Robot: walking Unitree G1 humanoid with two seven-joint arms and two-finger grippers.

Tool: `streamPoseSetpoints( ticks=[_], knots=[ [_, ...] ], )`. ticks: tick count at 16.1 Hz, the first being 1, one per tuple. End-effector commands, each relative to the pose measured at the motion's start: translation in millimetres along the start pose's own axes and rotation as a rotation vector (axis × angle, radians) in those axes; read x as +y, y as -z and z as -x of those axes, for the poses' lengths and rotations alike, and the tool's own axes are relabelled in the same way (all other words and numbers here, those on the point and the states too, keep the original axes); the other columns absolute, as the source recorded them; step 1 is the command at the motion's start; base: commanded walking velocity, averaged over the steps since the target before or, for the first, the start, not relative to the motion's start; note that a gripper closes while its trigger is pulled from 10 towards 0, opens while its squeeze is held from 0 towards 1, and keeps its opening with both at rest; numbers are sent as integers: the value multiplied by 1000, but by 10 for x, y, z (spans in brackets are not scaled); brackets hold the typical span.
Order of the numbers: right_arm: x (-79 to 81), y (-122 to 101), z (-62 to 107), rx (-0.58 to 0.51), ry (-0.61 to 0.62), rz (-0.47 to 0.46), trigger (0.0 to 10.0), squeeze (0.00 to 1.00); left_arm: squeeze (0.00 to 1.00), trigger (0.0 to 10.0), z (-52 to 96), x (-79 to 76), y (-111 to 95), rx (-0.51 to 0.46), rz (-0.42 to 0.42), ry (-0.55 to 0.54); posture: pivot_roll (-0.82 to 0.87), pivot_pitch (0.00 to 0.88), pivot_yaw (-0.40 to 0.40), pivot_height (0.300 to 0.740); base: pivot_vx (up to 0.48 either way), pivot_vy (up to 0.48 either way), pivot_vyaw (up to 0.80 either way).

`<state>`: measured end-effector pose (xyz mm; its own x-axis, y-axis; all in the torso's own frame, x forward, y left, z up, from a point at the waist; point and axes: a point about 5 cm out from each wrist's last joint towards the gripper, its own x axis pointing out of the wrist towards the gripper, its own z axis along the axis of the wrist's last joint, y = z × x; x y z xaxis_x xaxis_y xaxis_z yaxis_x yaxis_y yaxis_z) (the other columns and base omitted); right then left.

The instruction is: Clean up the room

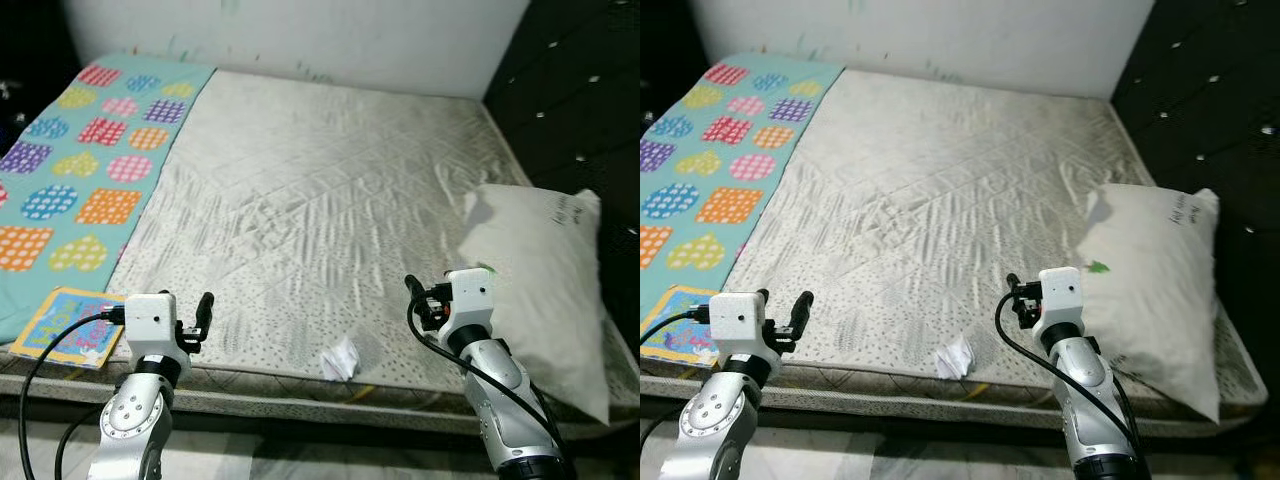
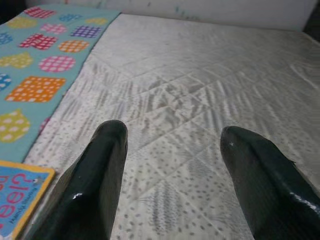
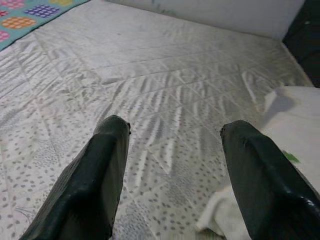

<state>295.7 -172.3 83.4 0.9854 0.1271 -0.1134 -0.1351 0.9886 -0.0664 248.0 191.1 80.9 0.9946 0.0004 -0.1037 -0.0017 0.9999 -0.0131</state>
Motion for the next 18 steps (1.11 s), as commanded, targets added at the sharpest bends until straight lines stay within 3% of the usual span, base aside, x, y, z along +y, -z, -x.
streamPoseSetpoints(
  ticks=[1,9,18],
  knots=[
    [-46,32,17,11,13,10,10000,0,0,10000,13,-22,0,5,7,14,-80,121,-90,740,255,0,0],
    [-23,40,13,11,12,9,10000,0,0,10000,35,-32,-2,11,1,20,-73,129,-89,740,129,0,0],
    [-26,61,15,11,26,11,10000,0,0,10000,28,-71,2,20,-4,56,-73,121,-79,740,281,0,0]
  ],
)
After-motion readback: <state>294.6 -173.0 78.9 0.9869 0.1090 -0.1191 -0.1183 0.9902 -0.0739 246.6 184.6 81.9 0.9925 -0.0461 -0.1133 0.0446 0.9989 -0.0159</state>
